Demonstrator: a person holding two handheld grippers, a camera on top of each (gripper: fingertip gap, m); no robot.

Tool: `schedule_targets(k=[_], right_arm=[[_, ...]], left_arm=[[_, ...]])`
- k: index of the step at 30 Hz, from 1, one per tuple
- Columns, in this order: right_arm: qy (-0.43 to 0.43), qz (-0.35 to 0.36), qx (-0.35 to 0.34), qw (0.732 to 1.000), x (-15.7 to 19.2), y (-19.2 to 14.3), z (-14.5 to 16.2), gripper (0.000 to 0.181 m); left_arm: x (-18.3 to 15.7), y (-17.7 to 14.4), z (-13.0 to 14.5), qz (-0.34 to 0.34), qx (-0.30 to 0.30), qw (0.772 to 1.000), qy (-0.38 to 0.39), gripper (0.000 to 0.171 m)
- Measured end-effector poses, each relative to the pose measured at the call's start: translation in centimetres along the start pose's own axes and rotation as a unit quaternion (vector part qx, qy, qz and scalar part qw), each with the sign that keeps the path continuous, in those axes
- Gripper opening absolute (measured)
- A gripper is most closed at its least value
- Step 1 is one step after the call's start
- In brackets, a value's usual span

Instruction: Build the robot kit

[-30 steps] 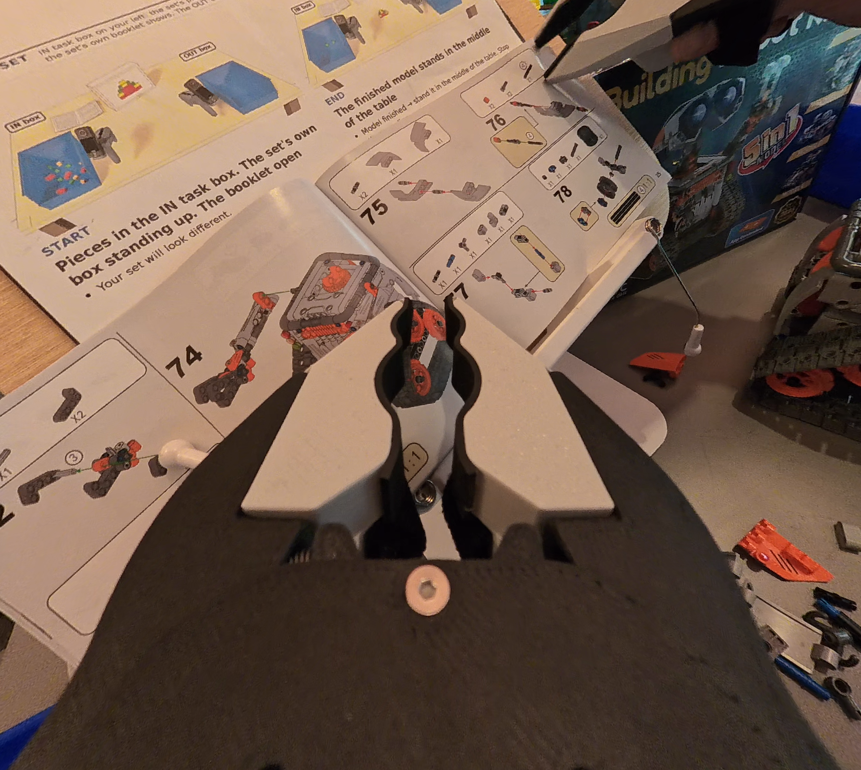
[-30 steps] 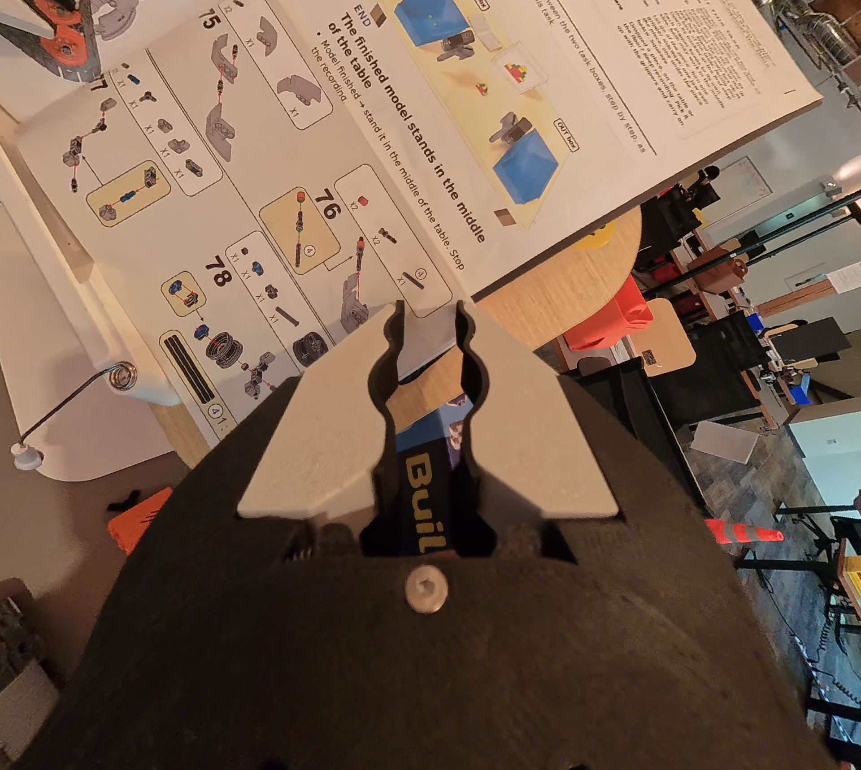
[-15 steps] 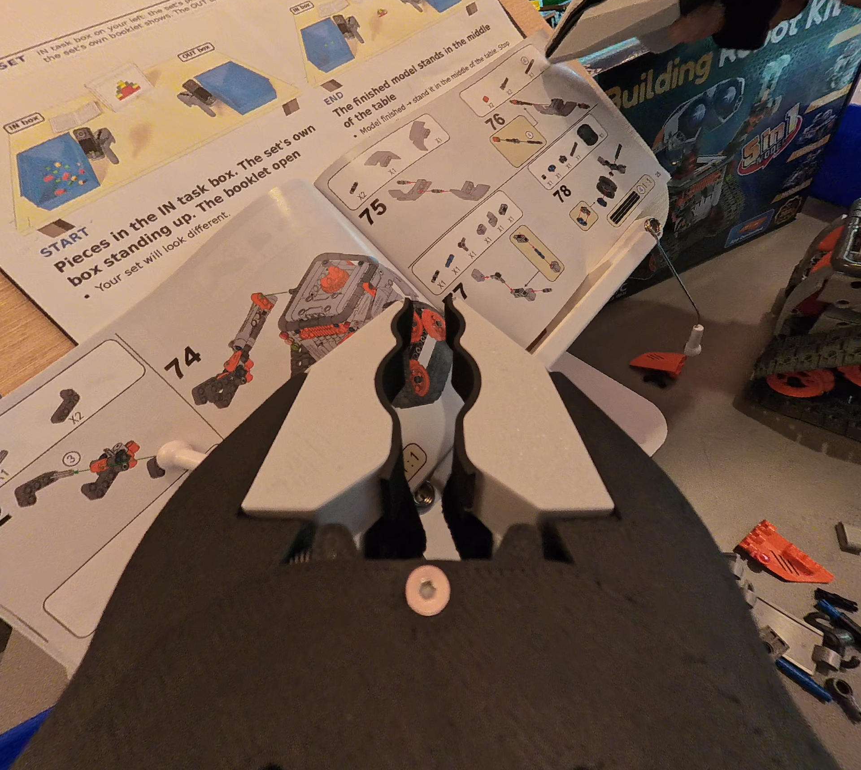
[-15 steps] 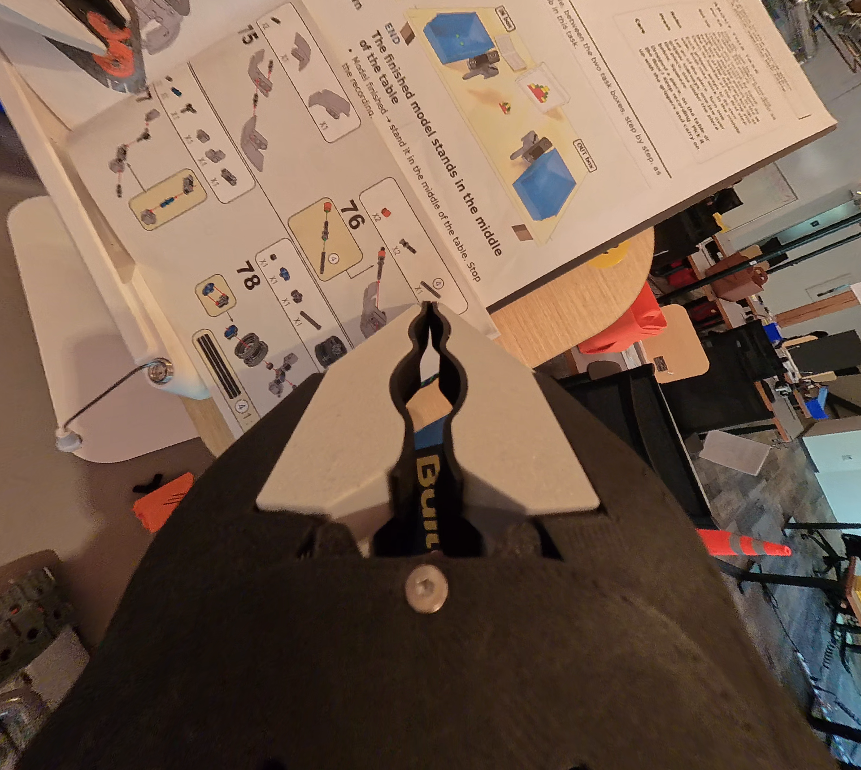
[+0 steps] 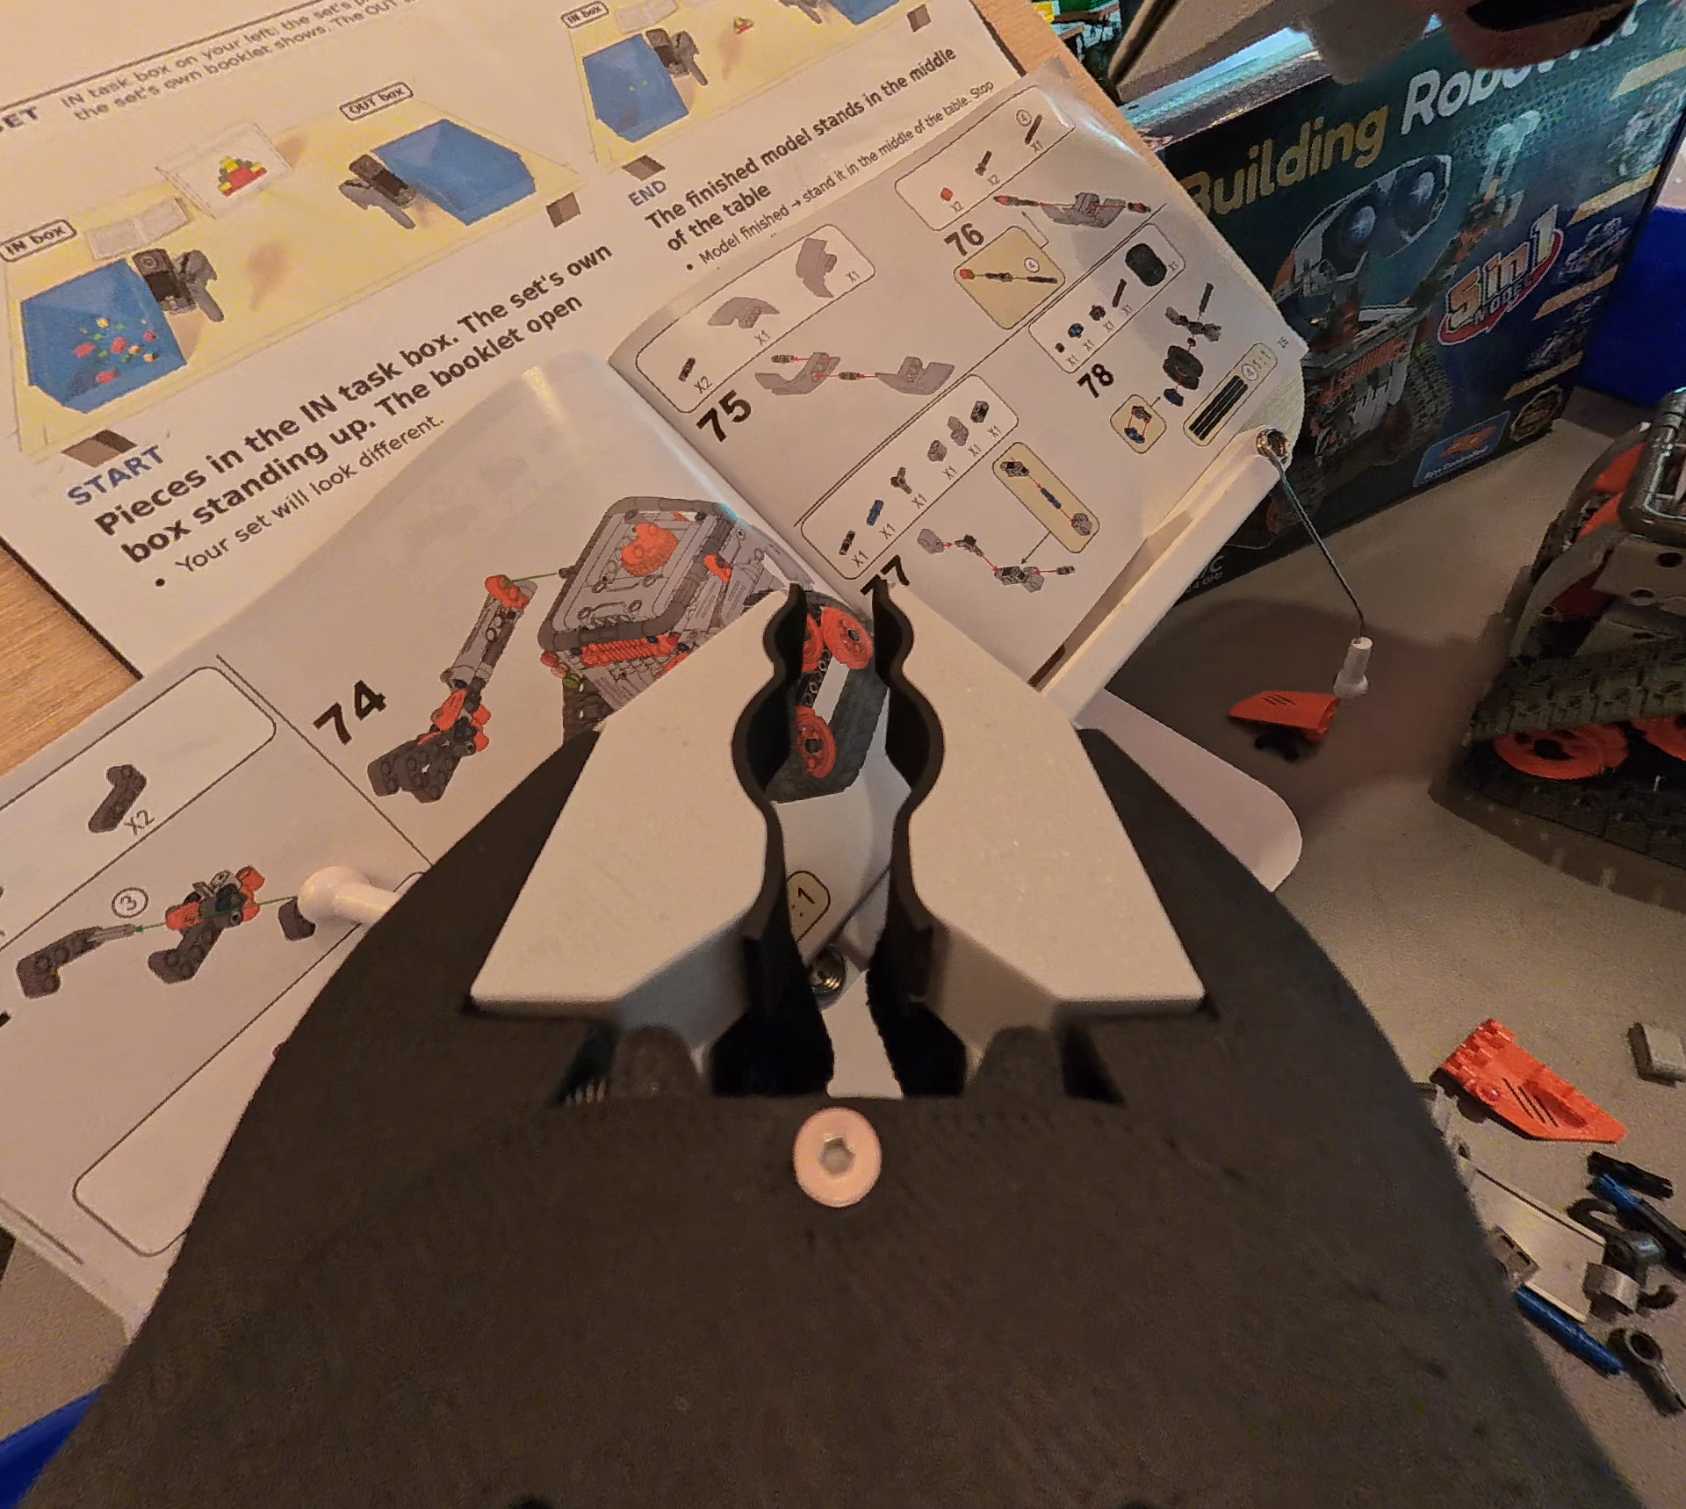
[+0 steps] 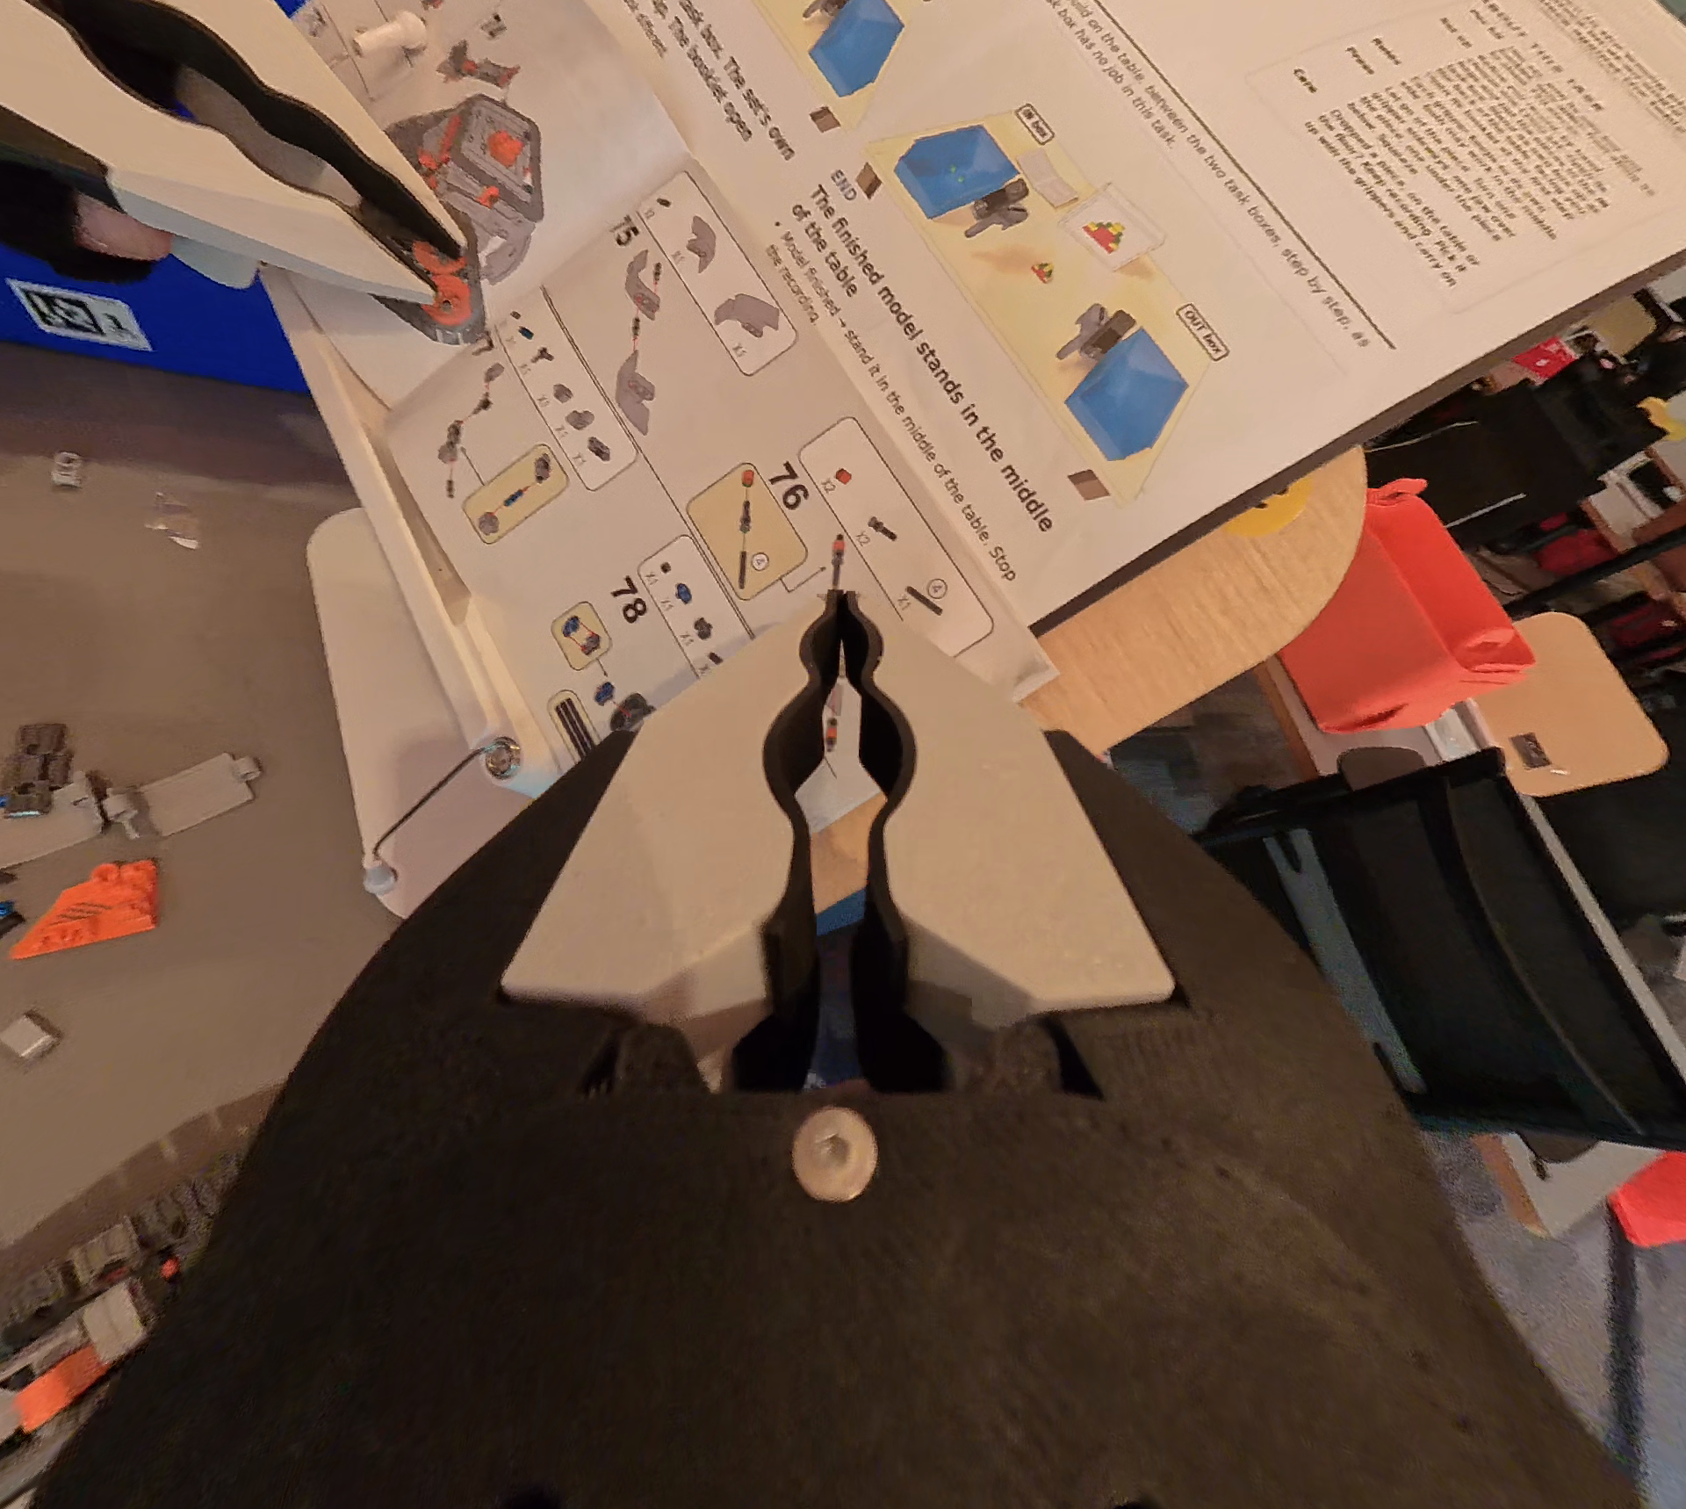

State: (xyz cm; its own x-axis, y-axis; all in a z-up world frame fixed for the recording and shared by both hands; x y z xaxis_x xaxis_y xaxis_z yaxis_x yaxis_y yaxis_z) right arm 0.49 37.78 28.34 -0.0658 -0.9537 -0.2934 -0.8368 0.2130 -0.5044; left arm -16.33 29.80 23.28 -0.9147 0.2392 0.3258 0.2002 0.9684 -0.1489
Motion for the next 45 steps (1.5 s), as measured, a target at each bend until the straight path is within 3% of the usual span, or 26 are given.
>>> schedule_targets(k=[4,7,10,13,15,20,26,30,32,33,34,42,45], right_arm=[[0.005,0.015,-0.024,1.0,-0.5,-0.6,-0.6,0.0],[-0.001,0.06,0.005,0.998,-2.0,-0.4,0.2,0.035],[-0.001,0.074,0.039,0.997,-2.7,0.6,1.5,0.054],[-0.016,0.089,0.05,0.995,-2.7,1.0,1.9,0.046],[-0.023,0.112,0.042,0.993,-3.0,0.5,1.7,0.03],[-0.073,0.154,0.058,0.984,-3.1,0.1,1.3,0.028],[-0.057,0.126,0.055,0.989,-2.7,0.8,1.6,0.026],[-0.055,0.104,0.055,0.992,-2.3,1.3,1.7,0.012],[-0.052,0.112,0.054,0.991,-2.5,1.1,1.5,0.018],[-0.047,0.123,0.046,0.99,-2.7,0.9,1.4,0.034],[-0.04,0.12,0.043,0.991,-2.7,0.8,1.4,0.036],[-0.048,0.124,0.024,0.991,-2.0,0.3,0.9,0.034],[-0.045,0.124,0.054,0.99,-2.0,0.8,1.7,0.038]], left_arm=[[0.0,0.0,0.0,0.001,0.0,1.0,-0.001,0.012],[0.0,0.0,0.0,0.001,-0.001,1.0,-0.002,0.012],[0.0,0.0,0.0,0.002,-0.001,1.0,-0.002,0.012],[0.0,0.0,0.0,0.002,-0.001,1.0,-0.002,0.012],[0.0,-0.1,0.0,0.003,-0.002,1.0,-0.004,0.011],[0.0,0.0,0.0,0.001,-0.001,1.0,-0.002,0.011],[0.0,0.0,0.0,0.0,-0.001,1.0,-0.001,0.012],[0.0,0.0,0.0,-0.001,0.0,1.0,0.0,0.013],[0.0,0.0,0.0,-0.001,0.0,1.0,0.002,0.013],[-0.1,0.0,0.0,0.0,0.0,1.0,0.001,0.012],[0.0,-0.1,0.0,0.001,-0.001,1.0,0.0,0.011],[0.0,-0.1,0.1,0.002,0.0,1.0,0.001,0.011],[-0.1,-0.1,0.1,0.002,0.0,1.0,0.0,0.011]])
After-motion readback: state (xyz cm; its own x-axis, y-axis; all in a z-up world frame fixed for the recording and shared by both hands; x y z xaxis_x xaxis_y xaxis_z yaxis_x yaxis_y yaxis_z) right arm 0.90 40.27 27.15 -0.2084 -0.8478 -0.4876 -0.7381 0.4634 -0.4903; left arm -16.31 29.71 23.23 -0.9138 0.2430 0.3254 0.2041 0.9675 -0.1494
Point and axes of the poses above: each gripper's, where its closed fingertips meet, y out along the fingers, z out of its underside, x = y × z across the jaws, the point moved 3 cm from there along -y, back along the fingers, and after that the axes turned 14 degrees about -z, right-handed, at the moved point
